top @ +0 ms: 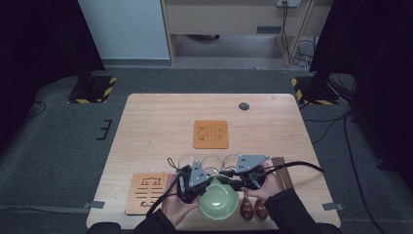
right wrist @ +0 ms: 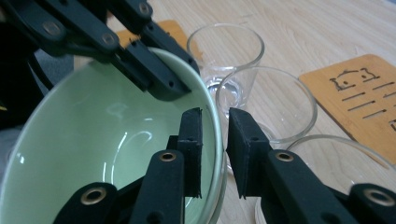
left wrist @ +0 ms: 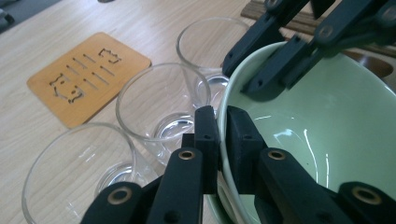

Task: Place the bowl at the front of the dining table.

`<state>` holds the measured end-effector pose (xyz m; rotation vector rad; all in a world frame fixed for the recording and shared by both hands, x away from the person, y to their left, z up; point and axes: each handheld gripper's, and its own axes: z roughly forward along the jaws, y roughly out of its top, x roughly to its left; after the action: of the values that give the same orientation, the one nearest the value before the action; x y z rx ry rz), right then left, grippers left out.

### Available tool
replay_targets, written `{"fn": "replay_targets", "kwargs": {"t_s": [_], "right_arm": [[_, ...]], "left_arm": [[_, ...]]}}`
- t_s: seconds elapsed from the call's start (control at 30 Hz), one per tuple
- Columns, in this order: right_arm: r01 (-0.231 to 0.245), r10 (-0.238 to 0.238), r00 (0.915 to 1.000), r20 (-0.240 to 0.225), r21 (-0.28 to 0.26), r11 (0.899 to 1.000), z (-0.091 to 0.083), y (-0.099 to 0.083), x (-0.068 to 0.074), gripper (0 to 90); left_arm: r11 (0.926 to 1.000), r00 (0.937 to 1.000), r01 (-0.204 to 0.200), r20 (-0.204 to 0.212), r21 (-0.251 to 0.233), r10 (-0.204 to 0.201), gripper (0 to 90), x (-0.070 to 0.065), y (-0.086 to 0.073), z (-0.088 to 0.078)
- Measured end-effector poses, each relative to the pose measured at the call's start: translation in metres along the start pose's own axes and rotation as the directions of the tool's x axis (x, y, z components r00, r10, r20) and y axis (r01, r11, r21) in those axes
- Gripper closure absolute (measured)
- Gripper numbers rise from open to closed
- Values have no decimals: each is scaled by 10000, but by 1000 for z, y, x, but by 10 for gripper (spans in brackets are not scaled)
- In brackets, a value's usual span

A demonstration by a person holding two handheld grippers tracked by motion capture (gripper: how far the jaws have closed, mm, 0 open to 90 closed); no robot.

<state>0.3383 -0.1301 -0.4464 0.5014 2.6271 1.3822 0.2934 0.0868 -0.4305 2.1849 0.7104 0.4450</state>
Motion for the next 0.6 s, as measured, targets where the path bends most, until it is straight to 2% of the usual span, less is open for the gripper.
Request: {"fn": "replay_targets", "kwargs": {"t_s": [0.1, 0.3, 0.4, 0.5, 0.57, 0.6], "right_arm": [[57, -56, 10000, -69, 158, 9999, 2, -1, 0, 805], [-155, 156, 9999, -18, 226, 9996, 3, -1, 1, 824], [-282, 283, 9996, -33, 298, 9992, 3, 1, 1, 824], [-511, 516, 9985, -161, 251, 9984, 3, 2, 1, 823], [-644, 651, 9977, -203, 318, 9974, 3, 3, 0, 823], [-651, 659, 9977, -180, 404, 9971, 3, 3, 0, 822]], "left_arm": [[10000, 10000, -14, 38, -21, 14, 832, 0, 0, -1], [9999, 9999, 87, 137, 70, -88, 830, 2, 0, 0], [9991, 9982, 428, 425, -40, -426, 823, 6, -1, -2], [9959, 9937, 837, 770, -333, -809, 803, 11, -4, -6], [9923, 9913, 1052, 862, -654, -994, 732, 16, -5, -13], [9873, 9866, 1366, 1014, -807, -1282, 696, 21, -7, -18]]}}
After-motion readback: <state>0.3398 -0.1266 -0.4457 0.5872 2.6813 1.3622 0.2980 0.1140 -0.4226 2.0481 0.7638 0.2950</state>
